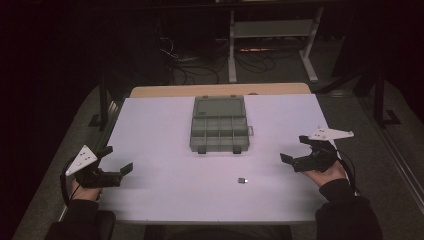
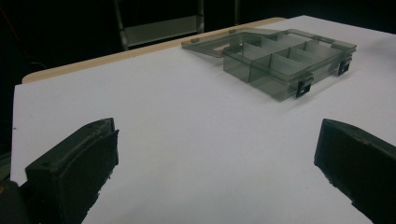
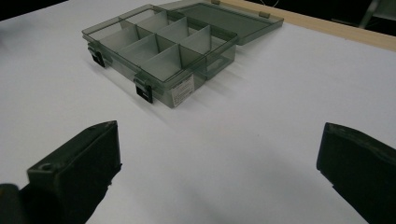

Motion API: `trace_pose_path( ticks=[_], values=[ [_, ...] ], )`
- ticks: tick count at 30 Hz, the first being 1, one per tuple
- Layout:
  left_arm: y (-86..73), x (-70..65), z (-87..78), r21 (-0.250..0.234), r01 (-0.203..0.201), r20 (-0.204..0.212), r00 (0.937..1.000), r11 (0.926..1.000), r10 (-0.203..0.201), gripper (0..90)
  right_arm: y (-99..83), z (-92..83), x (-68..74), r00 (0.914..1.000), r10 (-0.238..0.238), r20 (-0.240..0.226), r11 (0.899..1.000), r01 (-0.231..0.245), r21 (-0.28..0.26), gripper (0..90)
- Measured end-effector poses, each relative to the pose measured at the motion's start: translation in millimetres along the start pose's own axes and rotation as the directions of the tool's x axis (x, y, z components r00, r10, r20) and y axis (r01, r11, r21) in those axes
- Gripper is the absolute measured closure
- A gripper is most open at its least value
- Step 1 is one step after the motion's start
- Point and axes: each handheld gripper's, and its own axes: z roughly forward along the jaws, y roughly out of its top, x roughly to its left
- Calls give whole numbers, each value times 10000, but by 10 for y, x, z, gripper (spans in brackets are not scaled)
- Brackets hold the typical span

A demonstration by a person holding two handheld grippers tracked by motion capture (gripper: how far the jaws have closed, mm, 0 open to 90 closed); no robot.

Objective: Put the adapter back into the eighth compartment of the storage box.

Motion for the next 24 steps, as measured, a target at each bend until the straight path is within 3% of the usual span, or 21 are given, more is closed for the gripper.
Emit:
trace_pose_path(
  ticks=[24],
  values=[
    [2,-7,16,39,-87,115,9999,10000,87,0,45,2,47,9990,-418,-179,9991,418,4,0]
  ],
)
